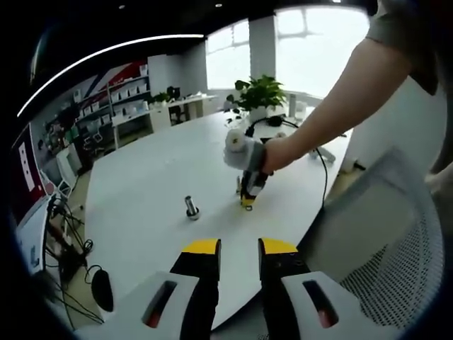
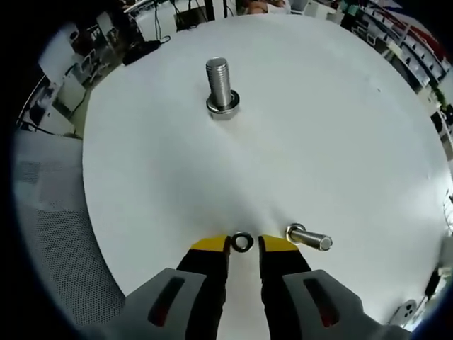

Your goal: Place the washer onto the threaded stud by aligning its center hole with the stud, sliding it down to the base, and recovering from edge contact or off-axis alignment until the washer reaches the visible bottom stop.

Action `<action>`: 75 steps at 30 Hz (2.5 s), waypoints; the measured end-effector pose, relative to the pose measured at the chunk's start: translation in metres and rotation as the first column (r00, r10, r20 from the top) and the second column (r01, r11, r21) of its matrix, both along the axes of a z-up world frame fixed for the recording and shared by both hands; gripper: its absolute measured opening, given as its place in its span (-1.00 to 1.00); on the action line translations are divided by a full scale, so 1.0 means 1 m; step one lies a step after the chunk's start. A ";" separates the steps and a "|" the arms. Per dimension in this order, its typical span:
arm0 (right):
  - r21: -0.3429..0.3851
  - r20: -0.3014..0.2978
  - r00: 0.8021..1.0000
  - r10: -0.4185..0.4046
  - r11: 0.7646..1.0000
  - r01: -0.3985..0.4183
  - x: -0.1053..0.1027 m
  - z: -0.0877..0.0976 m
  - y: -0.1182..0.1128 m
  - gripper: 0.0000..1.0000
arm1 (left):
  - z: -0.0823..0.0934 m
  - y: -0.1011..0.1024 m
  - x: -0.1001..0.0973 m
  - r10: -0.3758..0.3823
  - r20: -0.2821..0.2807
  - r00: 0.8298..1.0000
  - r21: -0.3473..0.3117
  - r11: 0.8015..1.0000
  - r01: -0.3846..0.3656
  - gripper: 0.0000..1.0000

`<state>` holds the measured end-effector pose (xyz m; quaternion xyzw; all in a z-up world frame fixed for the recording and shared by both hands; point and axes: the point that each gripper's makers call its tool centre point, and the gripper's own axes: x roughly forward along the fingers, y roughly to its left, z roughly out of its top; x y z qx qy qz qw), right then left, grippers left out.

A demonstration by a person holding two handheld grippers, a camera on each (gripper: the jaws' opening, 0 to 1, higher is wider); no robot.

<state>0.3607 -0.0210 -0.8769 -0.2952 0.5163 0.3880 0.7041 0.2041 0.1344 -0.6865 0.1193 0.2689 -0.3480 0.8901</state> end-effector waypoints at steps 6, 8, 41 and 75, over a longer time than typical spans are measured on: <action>-0.001 0.010 0.999 0.051 0.999 -0.051 0.001 -0.001 -0.001 -0.63 | 0.000 0.000 0.000 0.000 -0.003 1.000 -0.004 1.000 0.000 -0.63; -0.007 0.010 0.998 0.065 0.998 -0.064 0.000 0.000 -0.001 -0.64 | 0.000 0.000 0.000 0.000 -0.005 1.000 -0.004 1.000 0.000 -0.64; -0.254 -0.088 0.979 0.187 0.946 -0.203 -0.001 -0.003 0.001 -0.69 | -0.002 0.002 0.000 0.008 -0.011 1.000 0.005 1.000 -0.008 -0.65; -0.016 0.041 0.999 -0.004 1.000 0.005 0.004 0.018 -0.031 -0.73 | -0.005 0.005 0.002 0.025 -0.021 0.999 0.021 0.999 -0.024 -0.65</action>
